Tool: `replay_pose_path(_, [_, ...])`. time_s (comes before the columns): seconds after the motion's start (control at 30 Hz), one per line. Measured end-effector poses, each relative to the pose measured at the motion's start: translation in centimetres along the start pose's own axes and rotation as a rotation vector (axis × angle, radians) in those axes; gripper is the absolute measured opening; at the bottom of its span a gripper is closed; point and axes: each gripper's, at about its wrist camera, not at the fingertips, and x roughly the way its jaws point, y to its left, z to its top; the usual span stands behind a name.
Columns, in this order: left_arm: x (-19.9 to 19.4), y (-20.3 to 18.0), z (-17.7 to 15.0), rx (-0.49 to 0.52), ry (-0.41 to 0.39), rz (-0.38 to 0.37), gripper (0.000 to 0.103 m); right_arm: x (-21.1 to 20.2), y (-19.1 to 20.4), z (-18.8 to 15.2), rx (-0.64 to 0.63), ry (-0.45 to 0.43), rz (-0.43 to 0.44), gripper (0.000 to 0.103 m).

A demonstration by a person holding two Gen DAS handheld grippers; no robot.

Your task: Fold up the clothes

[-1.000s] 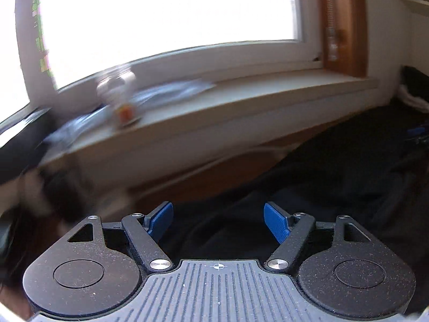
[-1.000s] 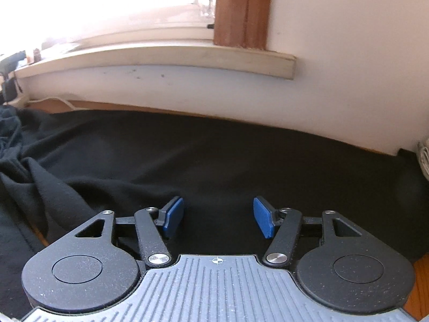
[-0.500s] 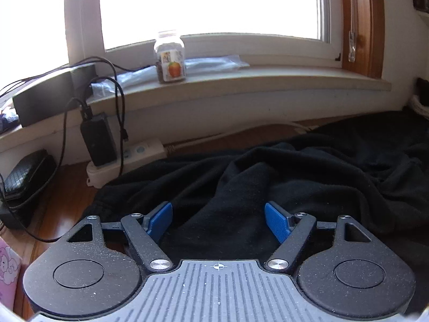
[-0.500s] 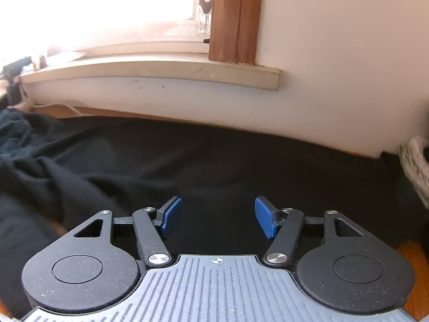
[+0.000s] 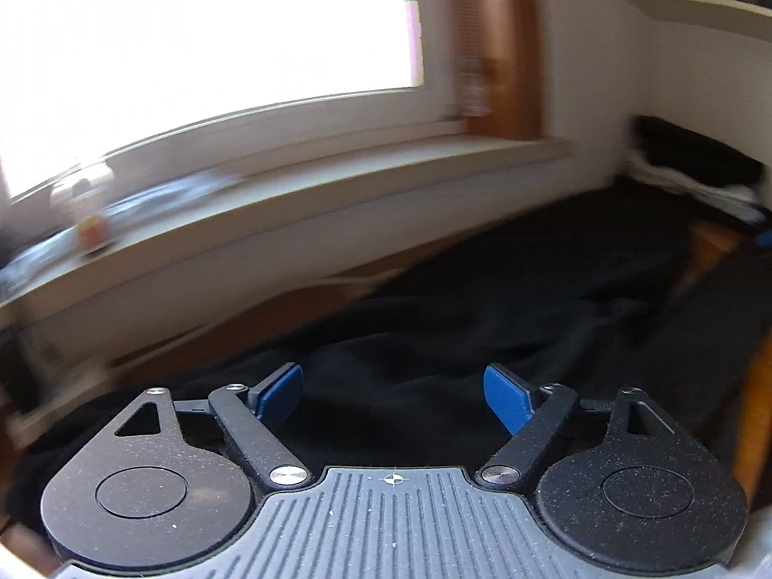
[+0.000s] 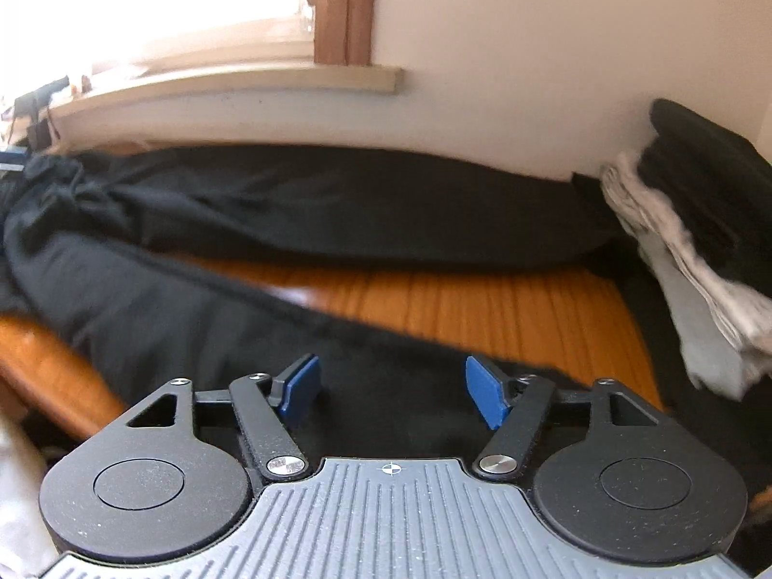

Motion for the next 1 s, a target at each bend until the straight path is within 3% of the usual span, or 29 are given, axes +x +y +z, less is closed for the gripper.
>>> replay_pose_path(0.2, [4.3, -8.0, 2.2, 0.104, 0.011, -0.202, 0.085, -1.7, -2.3, -1.5, 0.016, 0.002, -0.066, 0.072])
replay_pose_path(0.37, [6.0, -11.2, 1.8, 0.198, 0.048, -0.203, 0.082, -2.6, -4.0, -3.0, 0.046, 0.001, -0.14, 0.073])
replay_pose_path(0.47, [6.6, -11.0, 1.2, 0.187, 0.066, -0.193, 0.067, -2.5, -4.5, -4.1, 0.064, 0.017, -0.135, 0.073])
replay_pose_path(0.53, [6.7, -11.1, 1.1, 0.196, 0.063, -0.178, 0.041, -2.1, -4.8, -4.6, 0.075, 0.02, -0.133, 0.073])
replay_pose_path(0.6, [6.7, -11.1, 1.0, 0.202, 0.046, -0.164, 0.026, -2.0, -5.1, -4.9, 0.091, 0.0, -0.118, 0.069])
replay_pose_path(0.63, [6.4, -10.5, 1.1, 0.193, 0.041, -0.177, 0.016, -2.0, -5.3, -5.0, 0.104, -0.007, -0.111, 0.064])
replay_pose_path(0.7, [6.1, -10.0, 1.3, 0.162, 0.026, -0.203, 0.01, -2.1, -5.7, -5.1, 0.143, -0.02, -0.058, 0.03])
replay_pose_path(0.77, [5.4, -9.9, 1.5, 0.16, 0.0, -0.204, 0.008, -2.4, -5.6, -5.2, 0.132, -0.02, -0.088, 0.003])
replay_pose_path(0.93, [2.0, -10.1, 2.7, 0.16, -0.104, -0.21, 0.006, -2.9, -6.1, -5.3, 0.146, -0.015, -0.086, 0.005])
replay_pose_path(1.0, [1.0, -10.1, 3.4, 0.16, -0.131, -0.21, 0.006, -3.4, -6.9, -5.2, 0.199, -0.044, -0.122, 0.025])
